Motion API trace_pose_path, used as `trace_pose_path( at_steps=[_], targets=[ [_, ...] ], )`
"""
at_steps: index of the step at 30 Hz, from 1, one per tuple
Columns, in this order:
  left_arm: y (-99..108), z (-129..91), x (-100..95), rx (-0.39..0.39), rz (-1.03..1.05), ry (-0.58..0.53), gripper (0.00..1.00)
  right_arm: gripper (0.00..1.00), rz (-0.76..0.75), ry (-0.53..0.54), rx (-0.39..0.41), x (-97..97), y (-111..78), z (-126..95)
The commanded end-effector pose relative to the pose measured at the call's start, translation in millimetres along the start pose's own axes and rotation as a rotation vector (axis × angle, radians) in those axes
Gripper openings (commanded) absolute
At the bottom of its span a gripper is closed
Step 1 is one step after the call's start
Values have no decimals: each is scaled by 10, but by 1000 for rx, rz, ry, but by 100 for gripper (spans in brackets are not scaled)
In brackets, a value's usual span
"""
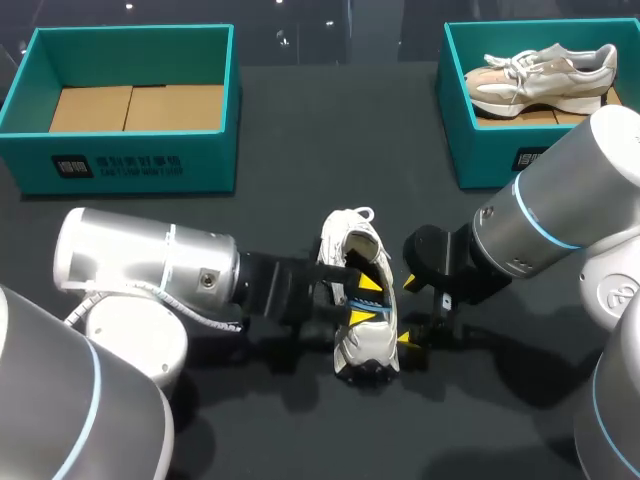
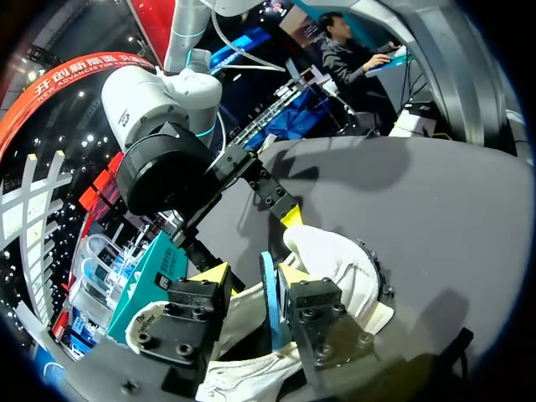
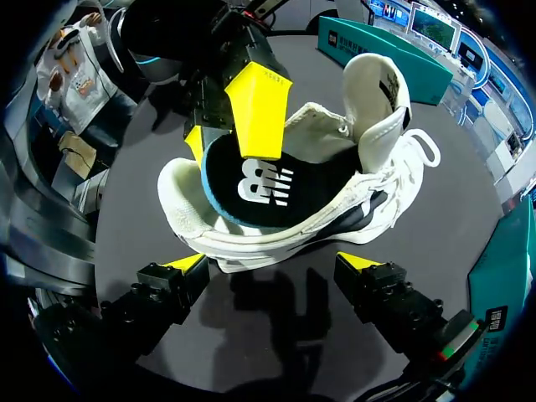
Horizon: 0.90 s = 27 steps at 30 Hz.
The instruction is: Take the shoe out of the shoebox, open the shoe tongue, remove and reinsert the insole, then place the shoe into the shoebox
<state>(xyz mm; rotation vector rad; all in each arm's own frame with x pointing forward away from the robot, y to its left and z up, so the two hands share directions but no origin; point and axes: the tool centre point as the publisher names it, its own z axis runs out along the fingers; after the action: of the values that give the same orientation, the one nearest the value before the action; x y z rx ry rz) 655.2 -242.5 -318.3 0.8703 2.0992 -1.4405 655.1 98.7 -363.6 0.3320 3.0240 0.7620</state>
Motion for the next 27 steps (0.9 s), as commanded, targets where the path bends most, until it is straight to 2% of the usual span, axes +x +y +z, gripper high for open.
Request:
trace_pose_path(
  at_steps=[1, 9, 19, 27],
  targets=[
    [-26, -109, -27, 0, -2, 34, 36, 100, 0, -4, 1, 19, -3, 0],
    [3, -216, 25, -39, -1, 115, 36, 100, 0, -4, 1, 19, -3, 0],
    [86, -531, 99, -88, -36, 200, 38, 100, 22, 10, 14, -76, -220, -293],
    [98, -791, 136, -57, -58, 303, 36, 100, 31, 5, 12, -97, -399, -484]
  ],
)
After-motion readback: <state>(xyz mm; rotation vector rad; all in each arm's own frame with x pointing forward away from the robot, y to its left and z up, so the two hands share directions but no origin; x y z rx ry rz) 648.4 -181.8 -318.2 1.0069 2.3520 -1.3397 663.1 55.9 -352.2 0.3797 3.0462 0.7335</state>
